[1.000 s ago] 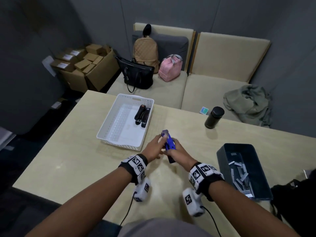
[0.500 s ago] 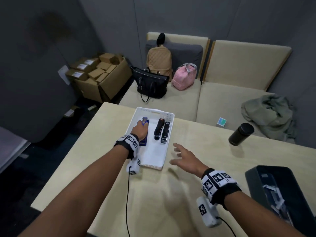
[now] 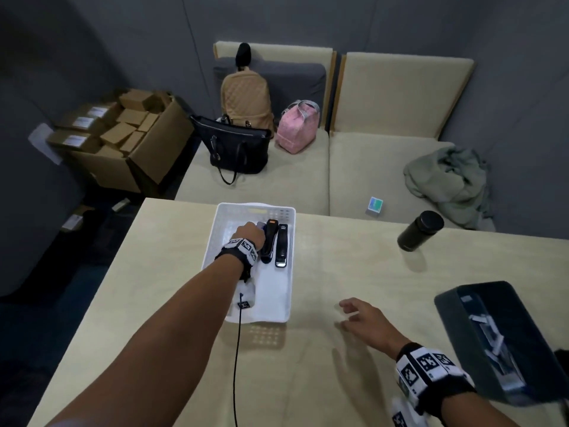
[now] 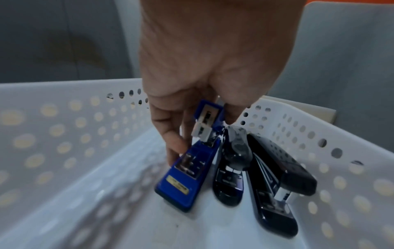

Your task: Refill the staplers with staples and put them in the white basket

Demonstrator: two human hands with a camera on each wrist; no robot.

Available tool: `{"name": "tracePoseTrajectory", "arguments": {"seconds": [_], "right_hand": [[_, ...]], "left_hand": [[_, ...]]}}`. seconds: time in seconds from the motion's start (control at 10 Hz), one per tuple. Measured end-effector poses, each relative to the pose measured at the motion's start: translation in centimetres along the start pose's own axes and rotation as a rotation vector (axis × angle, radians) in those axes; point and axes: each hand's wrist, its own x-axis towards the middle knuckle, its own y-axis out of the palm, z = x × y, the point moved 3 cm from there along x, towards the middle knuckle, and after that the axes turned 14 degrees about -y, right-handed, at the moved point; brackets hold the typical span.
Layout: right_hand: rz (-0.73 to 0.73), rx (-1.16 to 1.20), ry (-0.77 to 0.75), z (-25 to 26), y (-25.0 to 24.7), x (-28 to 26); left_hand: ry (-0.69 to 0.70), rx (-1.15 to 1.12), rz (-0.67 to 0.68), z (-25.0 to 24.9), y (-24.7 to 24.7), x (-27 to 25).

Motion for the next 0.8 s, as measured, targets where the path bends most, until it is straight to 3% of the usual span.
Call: {"name": "tracePoseTrajectory", "arguments": {"seconds": [0.1,0.3,0.4,0.5,0.7,0.8], "right_hand": [[-0.026,0.006,0.016,-1.1,0.1,-0.8],[-0.009,0.000,-0.030,-1.3,-0.9,-1.6],[-0.003,0.006,-0.054,-1.5,-2.2,-2.2],[-0.033,0.058,-0.049,-2.6,-3.3,-3.8],[0.039,0.217,0.048,-7.2,-5.4,-10.0],[0.191,0.187,-0.028,-9.7,-6.6,-12.8]], "left_hand": [[0.020,-0.063,-0.041,0.0,-0.3,0.6],[0.017,-0.334,0.035,0.8,-1.1,0.5],[0.030,-0.341,-0.036,1.8,-1.1,-1.3],[0.093,-0.277,-0.188,1.9,-0.7,-5.3],[0.532,-0.397,-0.458,1.6,4.3,-17.1],[0.702,-0.363,-0.350,3.8,9.5,-23.0]]}}
